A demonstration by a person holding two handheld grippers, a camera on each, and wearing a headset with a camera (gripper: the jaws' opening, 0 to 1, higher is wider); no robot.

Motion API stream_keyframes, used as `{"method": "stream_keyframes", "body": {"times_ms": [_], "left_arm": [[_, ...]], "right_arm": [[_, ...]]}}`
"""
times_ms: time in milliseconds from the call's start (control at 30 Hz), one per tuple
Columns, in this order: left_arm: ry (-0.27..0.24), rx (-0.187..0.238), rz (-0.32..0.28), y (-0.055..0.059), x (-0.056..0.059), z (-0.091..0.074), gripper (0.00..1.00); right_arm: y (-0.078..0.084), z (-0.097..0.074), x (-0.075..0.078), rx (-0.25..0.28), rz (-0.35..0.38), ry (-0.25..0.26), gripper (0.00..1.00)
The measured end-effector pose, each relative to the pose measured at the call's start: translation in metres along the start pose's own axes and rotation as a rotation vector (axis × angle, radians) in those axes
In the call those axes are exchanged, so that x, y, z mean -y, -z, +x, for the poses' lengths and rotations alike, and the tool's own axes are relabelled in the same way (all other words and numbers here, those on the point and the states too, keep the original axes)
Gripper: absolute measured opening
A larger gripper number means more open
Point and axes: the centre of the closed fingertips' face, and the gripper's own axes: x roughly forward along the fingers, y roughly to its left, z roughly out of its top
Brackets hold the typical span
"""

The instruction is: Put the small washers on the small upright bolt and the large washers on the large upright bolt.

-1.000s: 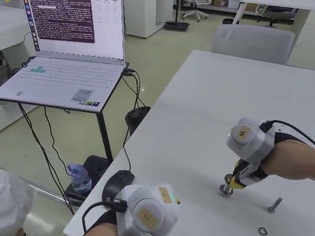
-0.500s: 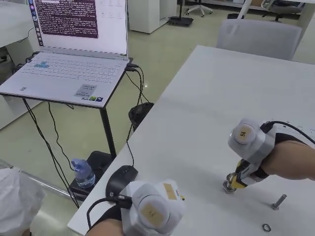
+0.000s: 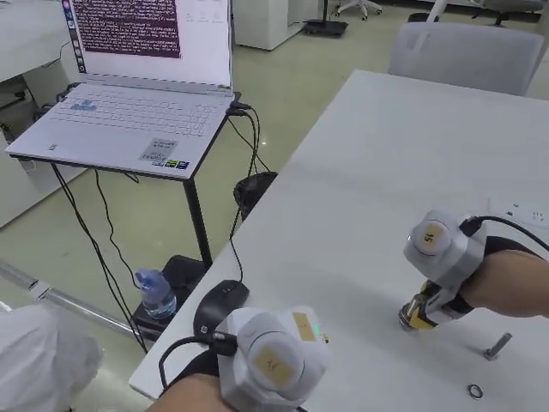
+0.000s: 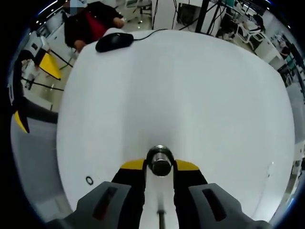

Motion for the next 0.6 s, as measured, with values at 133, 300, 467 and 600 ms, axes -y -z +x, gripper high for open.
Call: {"method": "stream_keyframes", "body": {"times_ms": [133, 300, 467, 600], "left_arm": [[0.001, -0.002, -0.004, 0.0015, 0.0011, 0.0002, 0.75], [0.002, -0.006, -0.008, 0.0035, 0.0022, -0.0005, 0.74], [0.002, -0.007, -0.013, 0.0053, 0.0029, -0.0006, 0.74], [0.002, -0.001, -0.017, 0.004, 0.0028, -0.0005, 0.73]], "right_arm": [[0.0003, 0.0032, -0.0002, 0.0, 0.007, -0.005, 0.22], [0.0009, 0.0052, 0.0001, -0.008, 0.003, -0.002, 0.22], [0.0004, 0.006, 0.0006, -0.005, 0.004, 0.001, 0.22], [0.0011, 0.0066, 0.0009, -0.008, 0.013, 0.001, 0.22]]}}
